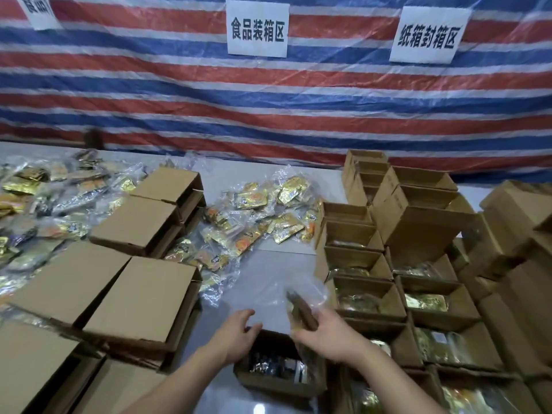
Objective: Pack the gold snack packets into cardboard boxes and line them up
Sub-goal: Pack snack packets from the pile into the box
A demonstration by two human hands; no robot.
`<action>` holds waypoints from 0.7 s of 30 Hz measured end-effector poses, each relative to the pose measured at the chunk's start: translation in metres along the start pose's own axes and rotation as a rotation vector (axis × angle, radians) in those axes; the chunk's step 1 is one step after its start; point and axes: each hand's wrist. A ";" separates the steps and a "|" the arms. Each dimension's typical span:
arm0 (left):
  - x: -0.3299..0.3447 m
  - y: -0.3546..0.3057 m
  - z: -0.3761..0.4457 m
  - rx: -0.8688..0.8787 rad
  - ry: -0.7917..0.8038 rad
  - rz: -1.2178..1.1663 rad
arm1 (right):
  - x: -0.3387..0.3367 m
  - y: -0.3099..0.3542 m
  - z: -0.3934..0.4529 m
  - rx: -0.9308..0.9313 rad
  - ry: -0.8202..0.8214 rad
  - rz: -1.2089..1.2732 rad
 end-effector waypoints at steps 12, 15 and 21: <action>0.015 0.026 0.001 0.114 -0.081 -0.365 | 0.062 -0.010 0.058 -0.031 0.476 -0.592; 0.016 0.032 0.005 0.006 -0.071 -0.486 | 0.082 -0.019 0.071 -0.040 0.457 -0.642; 0.032 0.038 0.011 -0.064 -0.083 -0.639 | 0.092 -0.036 0.077 0.126 0.460 -0.791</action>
Point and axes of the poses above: each hand's wrist, its own z-axis towards the middle knuckle, its own x-axis out of the palm, y = z × x, and after that the axes turned 5 degrees about x, right-handed
